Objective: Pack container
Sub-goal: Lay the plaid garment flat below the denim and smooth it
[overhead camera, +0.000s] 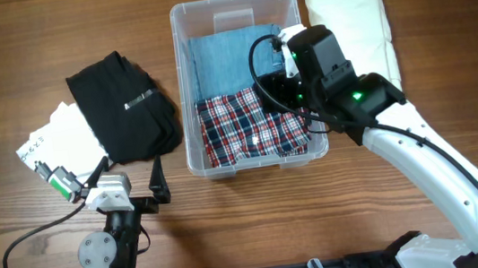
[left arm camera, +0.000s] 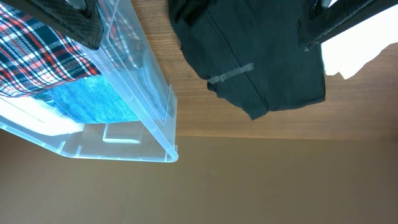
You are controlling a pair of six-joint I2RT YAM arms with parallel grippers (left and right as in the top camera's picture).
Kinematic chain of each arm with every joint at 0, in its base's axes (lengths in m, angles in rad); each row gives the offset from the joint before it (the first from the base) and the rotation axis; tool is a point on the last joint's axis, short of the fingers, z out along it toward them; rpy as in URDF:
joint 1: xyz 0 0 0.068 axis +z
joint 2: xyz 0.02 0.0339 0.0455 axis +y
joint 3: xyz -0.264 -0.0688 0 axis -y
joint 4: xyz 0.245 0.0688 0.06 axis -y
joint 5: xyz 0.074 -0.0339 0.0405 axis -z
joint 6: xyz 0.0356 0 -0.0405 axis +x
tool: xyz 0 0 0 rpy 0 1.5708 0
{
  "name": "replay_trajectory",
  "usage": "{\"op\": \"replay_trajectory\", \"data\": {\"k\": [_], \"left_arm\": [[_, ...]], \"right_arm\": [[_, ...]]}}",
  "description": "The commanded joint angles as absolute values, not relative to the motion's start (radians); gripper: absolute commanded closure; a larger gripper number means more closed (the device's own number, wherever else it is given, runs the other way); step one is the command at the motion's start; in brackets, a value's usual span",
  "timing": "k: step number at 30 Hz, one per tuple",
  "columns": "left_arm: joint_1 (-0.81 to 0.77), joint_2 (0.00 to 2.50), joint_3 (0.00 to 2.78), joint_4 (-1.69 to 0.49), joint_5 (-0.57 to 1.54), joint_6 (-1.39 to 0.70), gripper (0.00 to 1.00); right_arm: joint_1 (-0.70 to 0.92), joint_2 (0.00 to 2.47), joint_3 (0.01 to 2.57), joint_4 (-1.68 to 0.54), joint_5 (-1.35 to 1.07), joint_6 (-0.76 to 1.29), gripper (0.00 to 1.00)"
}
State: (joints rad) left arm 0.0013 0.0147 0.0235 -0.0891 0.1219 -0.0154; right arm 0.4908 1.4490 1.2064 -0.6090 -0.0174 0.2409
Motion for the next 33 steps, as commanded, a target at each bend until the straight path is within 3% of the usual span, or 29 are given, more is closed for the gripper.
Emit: {"op": "replay_trajectory", "data": {"k": [1,2,3,4,15,33], "left_arm": [[0.007,0.012,0.018,-0.089,0.134,-0.007,0.0],[0.007,0.012,0.018,-0.089,0.134,-0.007,0.0],[0.008,0.012,0.018,-0.089,0.134,-0.007,0.0],[0.008,0.012,0.018,-0.089,0.134,-0.007,0.0],[0.007,0.012,0.018,-0.089,0.134,-0.007,0.0],[0.008,0.012,0.018,-0.089,0.134,-0.007,0.0]], "right_arm": [[0.5,1.437,1.228,-0.643,0.0,0.239,0.48],[0.5,1.44,1.227,-0.649,0.0,0.239,0.73],[0.5,1.444,1.221,-0.649,0.0,0.242,0.89],[0.5,1.453,1.214,-0.649,0.0,0.247,0.96],[0.5,1.623,1.186,-0.663,0.169,0.333,0.96],[0.509,1.726,1.184,-0.745,0.103,0.393,0.96]]}}
